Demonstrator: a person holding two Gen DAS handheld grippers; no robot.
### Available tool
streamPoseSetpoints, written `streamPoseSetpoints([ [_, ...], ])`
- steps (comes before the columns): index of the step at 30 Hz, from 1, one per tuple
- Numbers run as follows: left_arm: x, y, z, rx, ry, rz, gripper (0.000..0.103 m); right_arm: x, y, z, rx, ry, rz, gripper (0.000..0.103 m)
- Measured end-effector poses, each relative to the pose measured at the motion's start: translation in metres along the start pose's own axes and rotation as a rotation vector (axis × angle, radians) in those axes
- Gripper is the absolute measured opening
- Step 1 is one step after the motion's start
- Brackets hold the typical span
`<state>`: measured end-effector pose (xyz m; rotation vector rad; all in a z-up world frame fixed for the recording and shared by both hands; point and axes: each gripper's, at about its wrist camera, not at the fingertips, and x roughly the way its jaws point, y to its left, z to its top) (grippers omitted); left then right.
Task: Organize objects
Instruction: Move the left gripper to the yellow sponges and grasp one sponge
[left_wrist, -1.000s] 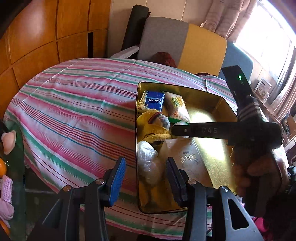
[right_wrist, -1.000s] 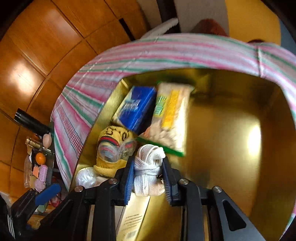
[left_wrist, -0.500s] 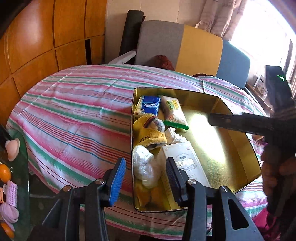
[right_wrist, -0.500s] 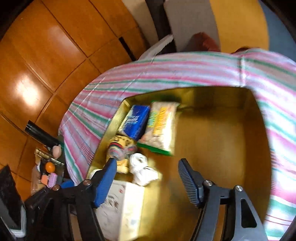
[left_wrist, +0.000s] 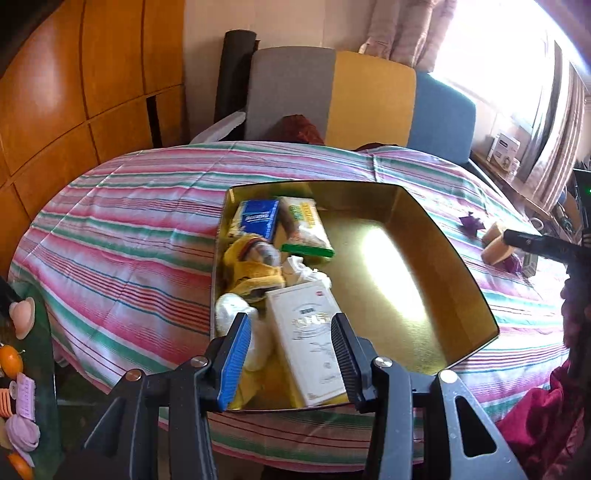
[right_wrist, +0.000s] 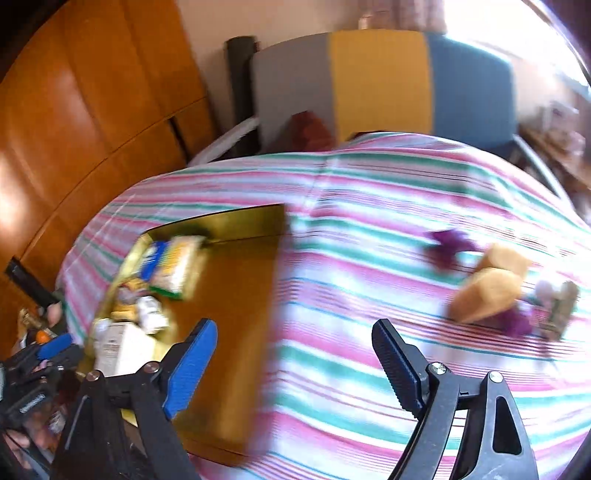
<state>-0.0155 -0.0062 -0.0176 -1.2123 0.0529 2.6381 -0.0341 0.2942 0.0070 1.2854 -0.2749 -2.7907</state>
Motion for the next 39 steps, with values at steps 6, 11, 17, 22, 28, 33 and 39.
streamPoseSetpoints([
  [6, 0.000, -0.028, 0.003, 0.068, 0.010, -0.022, 0.045, -0.029, -0.085, 0.002, 0.108, -0.045, -0.159, 0.095],
  [11, 0.004, -0.061, 0.010, 0.139, 0.027, -0.065, 0.045, -0.049, -0.165, -0.005, 0.254, -0.102, -0.349, 0.099],
  [17, 0.016, -0.107, 0.018, 0.203, 0.068, -0.165, 0.045, -0.058, -0.243, -0.029, 0.631, -0.096, -0.374, 0.103],
  [22, 0.023, -0.150, 0.024, 0.278, 0.083, -0.227, 0.046, -0.058, -0.272, -0.050, 0.822, -0.068, -0.305, 0.103],
  [28, 0.039, -0.201, 0.031, 0.326, 0.132, -0.312, 0.047, -0.058, -0.271, -0.051, 0.835, -0.061, -0.288, 0.103],
  [33, 0.056, -0.239, 0.033, 0.367, 0.184, -0.365, 0.055, -0.062, -0.276, -0.056, 0.883, -0.088, -0.241, 0.103],
  [39, 0.085, -0.276, 0.042, 0.373, 0.249, -0.418, 0.081, -0.070, -0.286, -0.063, 0.965, -0.134, -0.178, 0.103],
])
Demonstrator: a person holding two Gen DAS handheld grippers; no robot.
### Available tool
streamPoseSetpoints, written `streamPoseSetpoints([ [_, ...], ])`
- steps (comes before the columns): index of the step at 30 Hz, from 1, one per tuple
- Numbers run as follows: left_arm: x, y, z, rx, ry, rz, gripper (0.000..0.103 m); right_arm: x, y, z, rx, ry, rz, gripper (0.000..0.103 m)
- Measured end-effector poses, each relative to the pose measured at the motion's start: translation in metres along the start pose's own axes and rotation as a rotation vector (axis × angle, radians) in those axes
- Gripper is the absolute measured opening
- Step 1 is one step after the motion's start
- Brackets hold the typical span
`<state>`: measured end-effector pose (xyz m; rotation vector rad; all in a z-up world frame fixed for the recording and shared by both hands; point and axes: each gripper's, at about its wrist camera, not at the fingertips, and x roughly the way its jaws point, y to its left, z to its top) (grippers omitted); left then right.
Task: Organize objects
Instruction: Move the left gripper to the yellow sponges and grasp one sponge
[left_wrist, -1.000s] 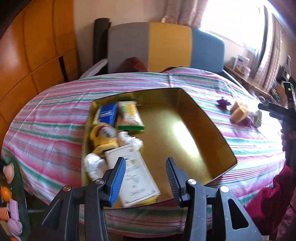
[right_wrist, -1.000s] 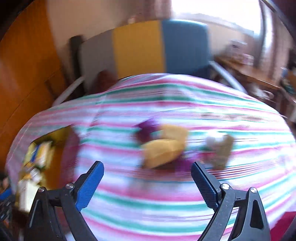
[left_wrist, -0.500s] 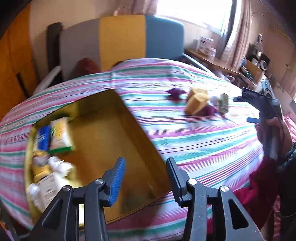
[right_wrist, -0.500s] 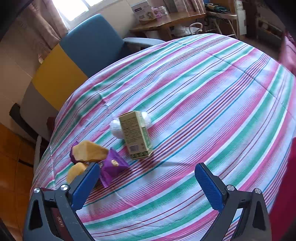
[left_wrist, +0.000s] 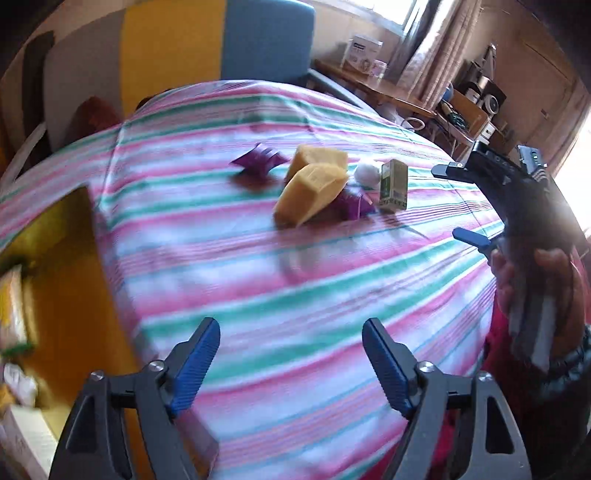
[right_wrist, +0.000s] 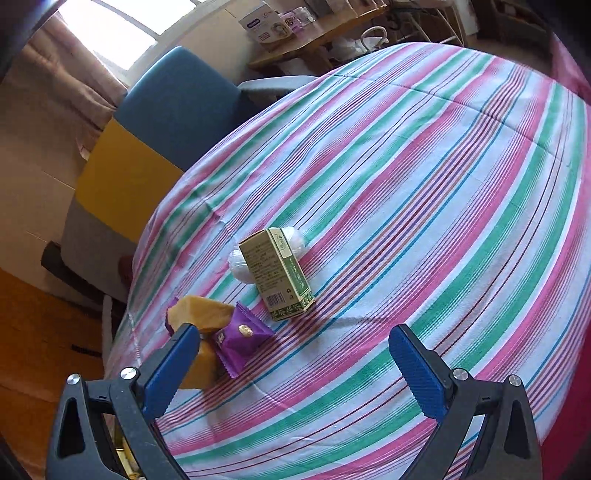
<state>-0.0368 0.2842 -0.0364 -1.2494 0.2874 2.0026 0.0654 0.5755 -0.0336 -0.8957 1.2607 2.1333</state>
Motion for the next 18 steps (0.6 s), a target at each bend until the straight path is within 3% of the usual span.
streamPoseSetpoints([
  [5, 0.025, -0.018, 0.029, 0.088, -0.034, 0.073, 0.081, -0.004, -0.002, 0.002, 0.022, -0.014, 0.042, 0.103],
  [12, 0.063, -0.033, 0.072, 0.153, -0.053, 0.090, 0.081, -0.007, -0.015, 0.004, 0.097, -0.006, 0.094, 0.103],
  [18, 0.103, -0.035, 0.097, 0.149, -0.045, 0.092, 0.079, 0.000, -0.008, 0.002, 0.070, 0.029, 0.110, 0.103],
])
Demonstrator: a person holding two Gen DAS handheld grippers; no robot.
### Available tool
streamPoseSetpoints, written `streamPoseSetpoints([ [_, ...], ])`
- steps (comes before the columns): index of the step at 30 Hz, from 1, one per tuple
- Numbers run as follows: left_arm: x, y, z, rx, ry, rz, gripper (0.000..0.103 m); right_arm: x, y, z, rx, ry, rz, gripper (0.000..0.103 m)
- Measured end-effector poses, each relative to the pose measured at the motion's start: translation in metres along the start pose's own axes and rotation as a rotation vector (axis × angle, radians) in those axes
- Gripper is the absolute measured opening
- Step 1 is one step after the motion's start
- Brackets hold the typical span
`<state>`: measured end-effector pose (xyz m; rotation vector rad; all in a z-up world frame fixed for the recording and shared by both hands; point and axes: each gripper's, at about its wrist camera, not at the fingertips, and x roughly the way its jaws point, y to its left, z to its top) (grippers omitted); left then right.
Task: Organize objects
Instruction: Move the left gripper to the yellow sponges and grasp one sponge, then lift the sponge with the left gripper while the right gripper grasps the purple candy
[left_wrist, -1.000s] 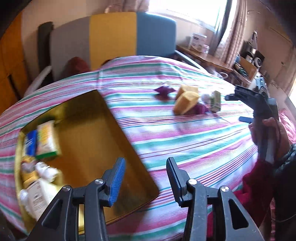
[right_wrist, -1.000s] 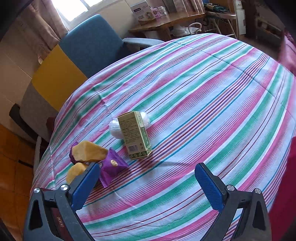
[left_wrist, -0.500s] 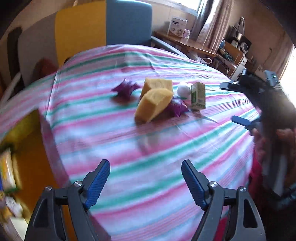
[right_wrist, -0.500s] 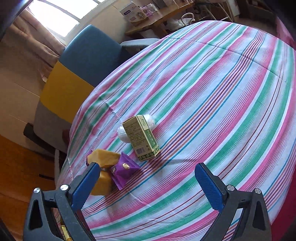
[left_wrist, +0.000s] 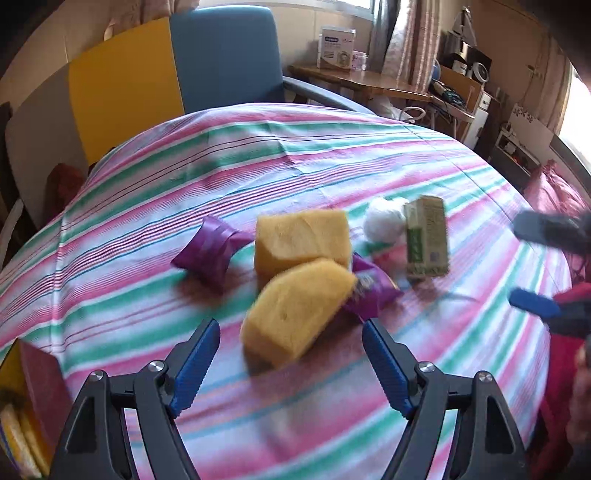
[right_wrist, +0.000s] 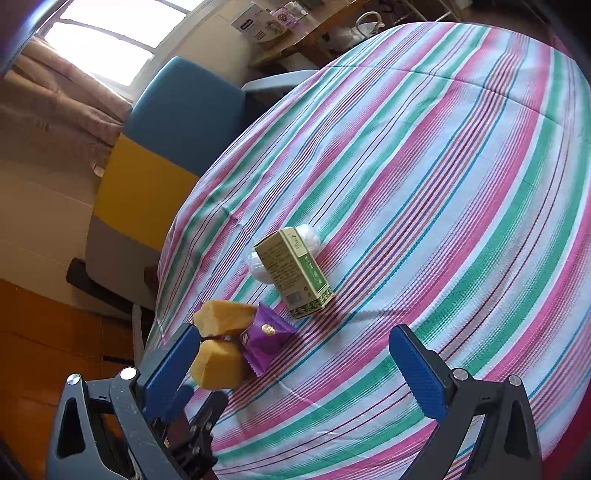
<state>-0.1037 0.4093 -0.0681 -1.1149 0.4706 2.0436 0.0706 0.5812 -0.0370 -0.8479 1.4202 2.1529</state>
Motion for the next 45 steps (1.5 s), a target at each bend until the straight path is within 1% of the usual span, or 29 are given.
streamPoseSetpoints([
  [1, 0.007, 0.002, 0.002, -0.017, 0.011, -0.008, 0.077, 0.001, 0.001, 0.000, -0.006, 0.004, 0.000, 0.103],
  [2, 0.014, 0.006, 0.003, -0.043, 0.025, -0.025, 0.060, 0.002, 0.001, -0.001, -0.009, 0.008, -0.001, 0.103],
  [3, 0.017, 0.009, 0.003, -0.069, 0.037, -0.033, 0.052, 0.003, 0.002, -0.001, -0.012, 0.012, -0.001, 0.103],
  [4, 0.016, 0.010, 0.000, -0.089, 0.027, -0.043, 0.051, 0.003, 0.002, -0.001, -0.016, 0.015, -0.002, 0.103],
  [5, 0.011, 0.012, -0.003, -0.101, 0.015, -0.063, 0.048, 0.004, 0.003, -0.002, -0.021, 0.016, -0.003, 0.103],
  [7, -0.003, 0.011, -0.017, -0.110, 0.003, -0.110, 0.047, 0.003, 0.005, -0.002, -0.038, 0.017, -0.002, 0.103],
  [9, -0.022, 0.007, -0.034, -0.103, -0.030, -0.115, 0.046, 0.003, 0.008, -0.003, -0.057, 0.015, -0.002, 0.103],
  [11, -0.042, -0.001, -0.055, -0.074, -0.051, -0.108, 0.047, 0.003, 0.011, -0.004, -0.075, 0.017, -0.006, 0.103],
  [16, -0.076, -0.015, -0.111, 0.009, -0.077, -0.123, 0.048, 0.006, 0.014, -0.007, -0.095, 0.036, -0.019, 0.103],
  [18, -0.085, -0.020, -0.130, 0.037, -0.070, -0.134, 0.048, 0.008, 0.015, -0.008, -0.106, 0.045, -0.022, 0.103],
  [20, -0.089, -0.022, -0.142, 0.049, -0.065, -0.150, 0.048, 0.011, 0.021, -0.011, -0.140, 0.062, -0.026, 0.103],
  [22, -0.092, -0.023, -0.152, 0.053, -0.076, -0.148, 0.047, 0.015, 0.028, -0.015, -0.185, 0.073, -0.039, 0.103],
  [25, -0.094, -0.019, -0.155, 0.037, -0.083, -0.161, 0.046, 0.022, 0.042, -0.025, -0.279, 0.101, -0.054, 0.103],
  [27, -0.093, -0.015, -0.155, 0.019, -0.080, -0.171, 0.045, 0.027, 0.049, -0.031, -0.332, 0.112, -0.070, 0.099],
  [29, -0.093, -0.013, -0.155, 0.007, -0.081, -0.177, 0.045, 0.034, 0.055, -0.038, -0.382, 0.139, -0.077, 0.086],
  [30, -0.093, -0.013, -0.155, 0.005, -0.081, -0.180, 0.045, 0.036, 0.056, -0.039, -0.391, 0.150, -0.078, 0.082],
  [32, -0.093, -0.011, -0.156, 0.002, -0.082, -0.186, 0.045, 0.043, 0.057, -0.044, -0.419, 0.172, -0.106, 0.067],
  [34, -0.093, -0.009, -0.156, -0.009, -0.081, -0.197, 0.045, 0.047, 0.060, -0.048, -0.453, 0.184, -0.135, 0.064],
  [37, -0.093, -0.005, -0.156, -0.027, -0.076, -0.216, 0.045, 0.055, 0.074, -0.057, -0.545, 0.205, -0.156, 0.064],
  [39, -0.092, -0.003, -0.156, -0.033, -0.075, -0.224, 0.045, 0.064, 0.085, -0.061, -0.606, 0.212, -0.189, 0.074],
  [40, -0.092, -0.003, -0.156, -0.037, -0.075, -0.227, 0.045, 0.069, 0.090, -0.062, -0.633, 0.217, -0.203, 0.082],
  [41, -0.093, -0.003, -0.156, -0.041, -0.073, -0.231, 0.045, 0.075, 0.095, -0.061, -0.656, 0.216, -0.220, 0.086],
  [45, -0.092, 0.000, -0.157, -0.056, -0.069, -0.239, 0.045, 0.101, 0.111, -0.049, -0.727, 0.198, -0.301, 0.088],
])
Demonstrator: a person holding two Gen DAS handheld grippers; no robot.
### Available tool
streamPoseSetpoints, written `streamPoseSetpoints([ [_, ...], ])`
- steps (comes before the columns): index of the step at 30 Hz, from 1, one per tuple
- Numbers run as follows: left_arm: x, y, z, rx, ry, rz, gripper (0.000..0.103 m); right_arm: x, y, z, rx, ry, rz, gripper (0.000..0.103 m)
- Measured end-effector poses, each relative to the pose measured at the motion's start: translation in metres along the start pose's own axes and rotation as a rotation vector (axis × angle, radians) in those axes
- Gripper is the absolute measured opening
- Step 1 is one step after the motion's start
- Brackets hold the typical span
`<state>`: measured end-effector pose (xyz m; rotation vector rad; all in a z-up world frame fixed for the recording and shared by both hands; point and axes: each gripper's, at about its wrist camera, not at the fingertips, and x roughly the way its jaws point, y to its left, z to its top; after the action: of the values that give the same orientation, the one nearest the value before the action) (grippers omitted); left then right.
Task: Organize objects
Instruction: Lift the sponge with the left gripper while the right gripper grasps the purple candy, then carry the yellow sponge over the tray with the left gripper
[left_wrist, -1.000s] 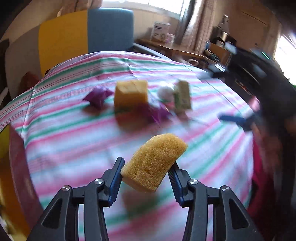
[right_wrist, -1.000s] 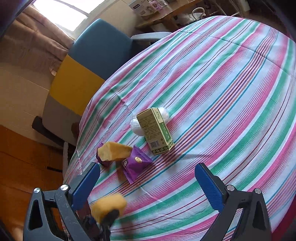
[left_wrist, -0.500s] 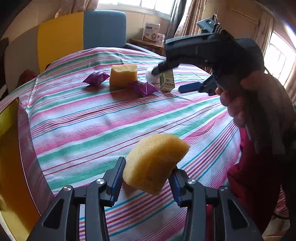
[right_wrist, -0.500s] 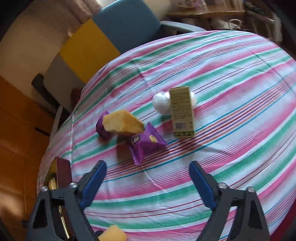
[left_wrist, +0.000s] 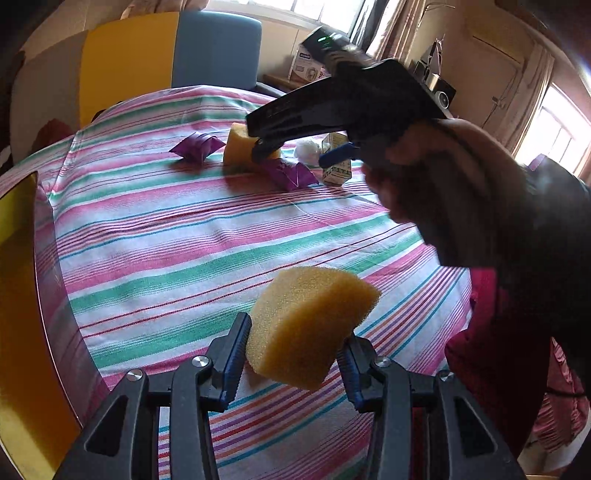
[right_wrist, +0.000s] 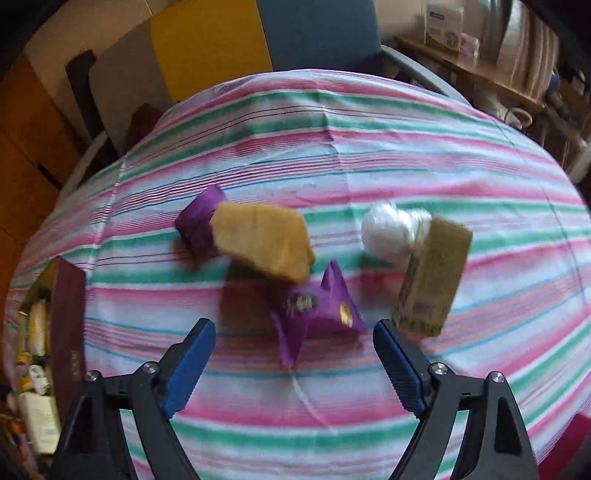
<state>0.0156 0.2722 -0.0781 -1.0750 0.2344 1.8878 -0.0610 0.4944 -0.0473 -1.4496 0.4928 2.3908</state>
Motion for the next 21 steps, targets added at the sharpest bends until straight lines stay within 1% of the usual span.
streamPoseSetpoints([
  [3, 0.000, 0.001, -0.001, -0.004, 0.003, -0.001, 0.045, 0.019, 0.003, 0.011, -0.044, 0.026, -0.042, 0.086],
  [5, 0.000, 0.002, -0.002, -0.010, 0.005, 0.001, 0.045, 0.032, 0.005, 0.011, -0.080, 0.065, -0.071, 0.045],
  [6, 0.001, 0.003, -0.002, -0.014, 0.008, 0.006, 0.045, 0.035, 0.006, 0.008, -0.095, 0.076, -0.081, 0.042],
  [7, 0.003, 0.004, -0.003, -0.018, 0.014, 0.012, 0.044, 0.032, 0.008, 0.004, -0.121, 0.067, -0.089, 0.042],
  [9, 0.004, 0.004, -0.005, -0.021, 0.025, 0.023, 0.041, 0.026, 0.017, -0.007, -0.174, 0.084, -0.036, 0.041],
  [11, 0.004, 0.005, -0.007, -0.030, 0.029, 0.024, 0.041, 0.020, 0.026, -0.019, -0.218, 0.099, -0.011, 0.041],
  [13, 0.001, 0.005, -0.009, -0.028, 0.022, 0.025, 0.040, 0.015, 0.035, -0.034, -0.250, 0.115, 0.038, 0.041],
  [14, -0.003, 0.004, -0.009, -0.025, 0.017, 0.022, 0.039, 0.013, 0.039, -0.041, -0.264, 0.128, 0.080, 0.042],
  [15, -0.006, 0.003, -0.009, -0.022, 0.012, 0.022, 0.039, 0.011, 0.042, -0.046, -0.275, 0.127, 0.097, 0.042],
  [16, -0.009, 0.001, -0.010, -0.014, 0.002, 0.022, 0.039, 0.010, 0.044, -0.050, -0.285, 0.119, 0.092, 0.042],
  [21, -0.023, -0.003, -0.009, 0.006, -0.038, 0.010, 0.037, 0.010, 0.035, -0.048, -0.238, 0.114, 0.116, 0.042],
])
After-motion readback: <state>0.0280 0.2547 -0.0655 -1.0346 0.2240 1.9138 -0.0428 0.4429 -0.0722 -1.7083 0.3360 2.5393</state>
